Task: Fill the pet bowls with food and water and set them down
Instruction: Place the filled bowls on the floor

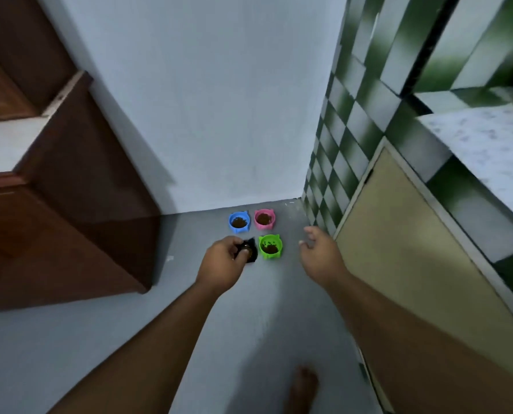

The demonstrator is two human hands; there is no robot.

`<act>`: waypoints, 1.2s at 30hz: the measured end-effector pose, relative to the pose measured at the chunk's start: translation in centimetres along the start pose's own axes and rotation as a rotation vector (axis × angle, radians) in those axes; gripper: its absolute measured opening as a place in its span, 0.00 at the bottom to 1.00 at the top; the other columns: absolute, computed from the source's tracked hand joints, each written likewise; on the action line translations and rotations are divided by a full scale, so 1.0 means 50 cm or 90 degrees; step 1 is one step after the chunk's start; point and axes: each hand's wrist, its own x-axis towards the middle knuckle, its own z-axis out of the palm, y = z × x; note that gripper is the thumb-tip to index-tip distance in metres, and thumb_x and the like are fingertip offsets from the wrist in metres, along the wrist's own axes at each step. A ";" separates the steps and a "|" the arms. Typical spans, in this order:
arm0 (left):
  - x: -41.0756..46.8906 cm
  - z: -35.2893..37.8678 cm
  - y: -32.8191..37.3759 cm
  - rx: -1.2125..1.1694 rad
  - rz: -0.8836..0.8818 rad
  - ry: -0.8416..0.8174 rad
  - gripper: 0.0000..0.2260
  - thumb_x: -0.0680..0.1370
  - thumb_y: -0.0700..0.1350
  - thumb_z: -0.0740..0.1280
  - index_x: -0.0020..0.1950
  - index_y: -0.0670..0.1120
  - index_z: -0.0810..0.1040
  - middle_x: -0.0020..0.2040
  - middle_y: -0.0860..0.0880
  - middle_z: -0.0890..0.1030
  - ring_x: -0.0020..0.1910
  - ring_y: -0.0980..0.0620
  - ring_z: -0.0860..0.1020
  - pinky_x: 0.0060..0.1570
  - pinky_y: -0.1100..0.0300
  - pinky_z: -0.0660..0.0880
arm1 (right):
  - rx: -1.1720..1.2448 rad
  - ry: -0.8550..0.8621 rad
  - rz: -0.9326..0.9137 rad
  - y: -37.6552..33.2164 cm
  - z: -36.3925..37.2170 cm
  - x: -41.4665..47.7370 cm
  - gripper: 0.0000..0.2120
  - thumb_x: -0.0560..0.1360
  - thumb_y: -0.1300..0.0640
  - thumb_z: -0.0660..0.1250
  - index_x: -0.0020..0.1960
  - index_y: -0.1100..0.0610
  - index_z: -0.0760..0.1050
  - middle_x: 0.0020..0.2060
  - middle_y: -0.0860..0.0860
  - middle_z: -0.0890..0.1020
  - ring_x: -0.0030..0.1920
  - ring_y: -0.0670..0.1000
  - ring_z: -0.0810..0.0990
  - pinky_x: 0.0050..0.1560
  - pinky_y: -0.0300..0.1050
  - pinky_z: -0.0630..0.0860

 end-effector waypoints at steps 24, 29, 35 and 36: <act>-0.727 0.114 0.539 -0.107 0.354 -0.099 0.08 0.80 0.48 0.69 0.58 0.50 0.82 0.47 0.52 0.82 0.45 0.58 0.80 0.37 0.72 0.71 | 0.124 0.265 -0.023 0.073 -0.609 -0.804 0.19 0.78 0.52 0.67 0.68 0.53 0.71 0.60 0.51 0.77 0.57 0.50 0.78 0.56 0.44 0.75; -0.877 0.238 0.696 -0.136 0.465 -0.181 0.08 0.80 0.49 0.70 0.58 0.51 0.81 0.44 0.55 0.81 0.41 0.62 0.78 0.39 0.67 0.71 | 0.115 0.382 -0.001 0.151 -0.772 -0.940 0.20 0.78 0.50 0.68 0.68 0.52 0.71 0.59 0.49 0.78 0.58 0.50 0.77 0.59 0.46 0.75; -1.011 0.389 0.822 -0.112 0.573 -0.324 0.08 0.81 0.51 0.68 0.59 0.52 0.78 0.45 0.57 0.77 0.45 0.57 0.77 0.48 0.58 0.74 | 0.108 0.565 0.102 0.273 -0.928 -1.092 0.16 0.78 0.51 0.67 0.65 0.51 0.73 0.56 0.48 0.78 0.50 0.48 0.78 0.50 0.44 0.77; -1.034 0.414 0.839 -0.115 0.587 -0.355 0.07 0.81 0.51 0.68 0.58 0.53 0.78 0.45 0.58 0.77 0.44 0.58 0.77 0.47 0.58 0.74 | 0.115 0.593 0.133 0.295 -0.949 -1.122 0.16 0.78 0.51 0.67 0.65 0.51 0.73 0.56 0.48 0.78 0.49 0.48 0.79 0.46 0.43 0.77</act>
